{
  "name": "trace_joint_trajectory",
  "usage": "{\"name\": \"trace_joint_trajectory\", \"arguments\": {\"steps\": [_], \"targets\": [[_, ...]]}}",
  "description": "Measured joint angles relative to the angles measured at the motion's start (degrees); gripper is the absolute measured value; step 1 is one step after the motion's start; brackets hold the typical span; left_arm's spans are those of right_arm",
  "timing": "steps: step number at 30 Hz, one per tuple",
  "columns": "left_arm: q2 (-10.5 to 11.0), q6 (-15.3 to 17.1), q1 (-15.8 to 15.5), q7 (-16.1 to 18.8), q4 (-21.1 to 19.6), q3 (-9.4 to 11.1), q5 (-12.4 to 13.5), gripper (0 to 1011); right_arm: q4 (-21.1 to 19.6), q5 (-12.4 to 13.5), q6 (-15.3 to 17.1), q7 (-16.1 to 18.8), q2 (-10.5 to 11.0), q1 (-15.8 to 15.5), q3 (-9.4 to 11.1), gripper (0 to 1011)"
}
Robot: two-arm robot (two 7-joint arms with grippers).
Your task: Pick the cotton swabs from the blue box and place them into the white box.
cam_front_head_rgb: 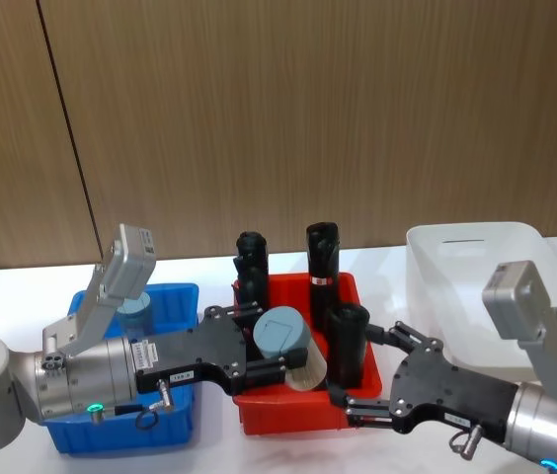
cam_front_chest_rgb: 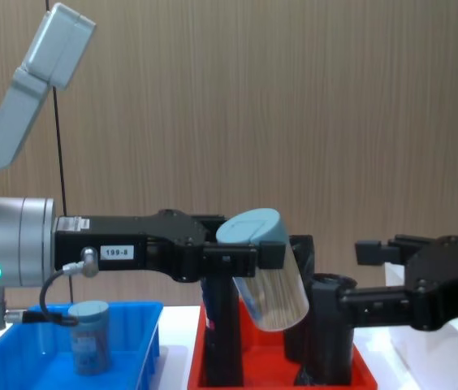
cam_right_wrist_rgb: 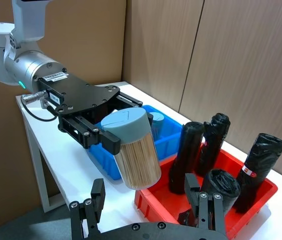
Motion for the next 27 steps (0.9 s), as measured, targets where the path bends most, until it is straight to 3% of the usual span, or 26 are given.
{"name": "trace_joint_trajectory", "arguments": {"steps": [27], "targets": [[0.0,0.0,0.0,0.01,0.0,0.0,0.0,666,5.82,-3.46,-1.2,1.21,-4.74,4.64,-3.8,1002]]}}
